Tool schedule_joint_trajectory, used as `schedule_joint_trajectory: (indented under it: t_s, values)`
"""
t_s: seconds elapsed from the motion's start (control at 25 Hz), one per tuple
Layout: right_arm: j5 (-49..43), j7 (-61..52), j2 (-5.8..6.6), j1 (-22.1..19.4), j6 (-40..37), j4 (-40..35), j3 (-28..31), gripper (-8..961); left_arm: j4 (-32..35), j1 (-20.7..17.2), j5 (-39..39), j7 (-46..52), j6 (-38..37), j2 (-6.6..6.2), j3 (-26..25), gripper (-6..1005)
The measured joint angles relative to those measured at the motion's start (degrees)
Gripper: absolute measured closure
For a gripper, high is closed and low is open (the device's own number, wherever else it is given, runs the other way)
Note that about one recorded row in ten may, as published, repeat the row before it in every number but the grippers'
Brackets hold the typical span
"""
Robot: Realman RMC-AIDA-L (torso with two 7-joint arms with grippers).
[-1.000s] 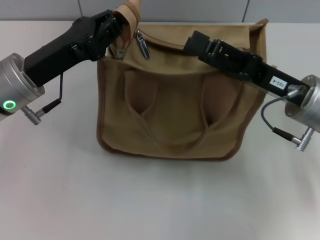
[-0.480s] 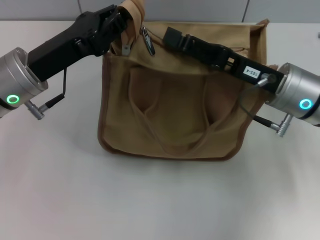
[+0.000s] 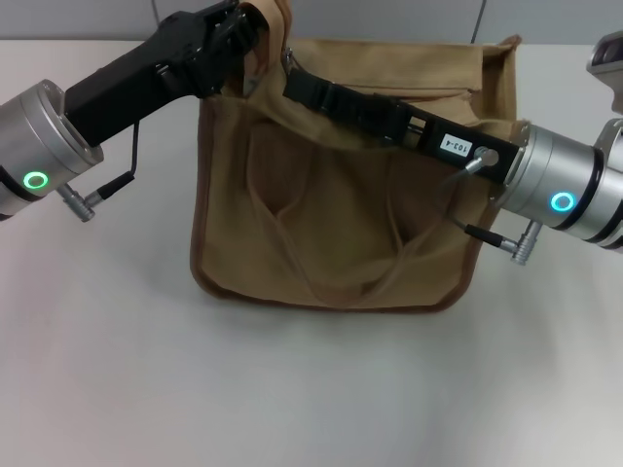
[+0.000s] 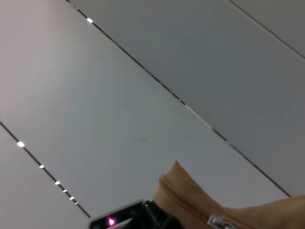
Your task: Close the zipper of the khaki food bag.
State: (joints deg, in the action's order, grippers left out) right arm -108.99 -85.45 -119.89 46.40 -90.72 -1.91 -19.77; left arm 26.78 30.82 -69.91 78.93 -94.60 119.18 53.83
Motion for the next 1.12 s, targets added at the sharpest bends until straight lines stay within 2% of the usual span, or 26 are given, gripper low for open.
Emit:
schedule_joint_trajectory:
  t_s: [0.44,0.6,1.12]
  values:
    - [0.19,2.35,0.01,1.31,1.72,1.39,0.82,207,-0.09,0.47,0.01,0.21,0.2,0.0,0.58,959]
    - [-0.05,4.14,0.02,2.03,0.04,1.82,-0.81,207,-0.15,0.47,0.02,0.33,0.25,0.0,0.58,958]
    - [0.35,5.28,0.01,2.19,0.4,2.28,0.01,209,-0.35,0.42,0.08,0.35,0.81,0.0,0.59,955]
